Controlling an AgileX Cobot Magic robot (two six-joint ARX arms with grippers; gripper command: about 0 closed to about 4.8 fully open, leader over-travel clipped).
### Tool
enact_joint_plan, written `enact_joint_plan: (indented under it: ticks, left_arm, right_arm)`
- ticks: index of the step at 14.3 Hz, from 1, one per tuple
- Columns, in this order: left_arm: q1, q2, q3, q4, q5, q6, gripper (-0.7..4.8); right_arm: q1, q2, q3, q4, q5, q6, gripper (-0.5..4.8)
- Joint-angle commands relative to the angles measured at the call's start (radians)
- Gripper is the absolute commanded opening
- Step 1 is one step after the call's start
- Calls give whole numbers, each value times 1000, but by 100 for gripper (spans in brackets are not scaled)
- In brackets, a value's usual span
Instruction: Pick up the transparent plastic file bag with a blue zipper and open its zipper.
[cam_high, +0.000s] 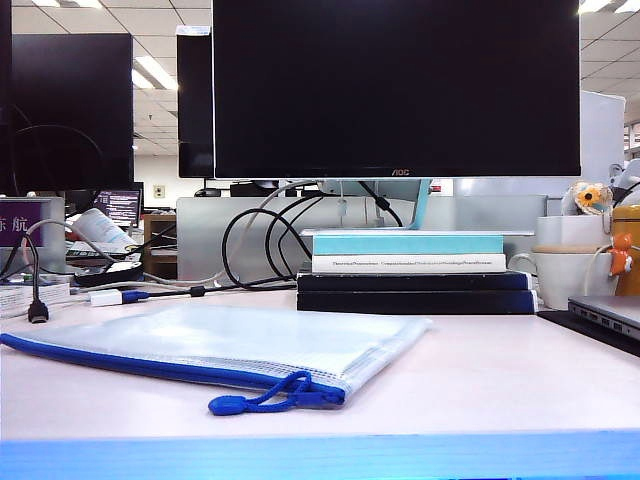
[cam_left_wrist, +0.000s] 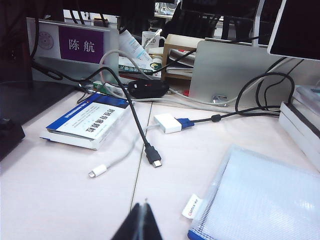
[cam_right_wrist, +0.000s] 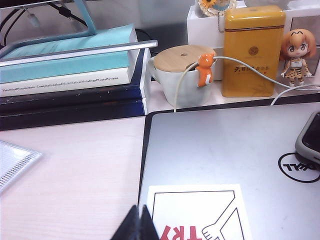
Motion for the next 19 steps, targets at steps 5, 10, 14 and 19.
enact_joint_plan:
  ticks: [5,10,14,19]
  left_arm:
    - [0,1,97,12,100,-119,-5]
    - [1,50,256,-13,37,-134,-5]
    - [1,292,442,-33,127,-50,-5]
    - [0,500,537,-34,308,155,-5]
  right_arm:
    - [1,1,29,42,4,238,-1]
    - [0,7,138,48,10,240,-2]
    - [0,154,282,40,18,241,-2]
    - [0,426,452,5,-191,237,-1]
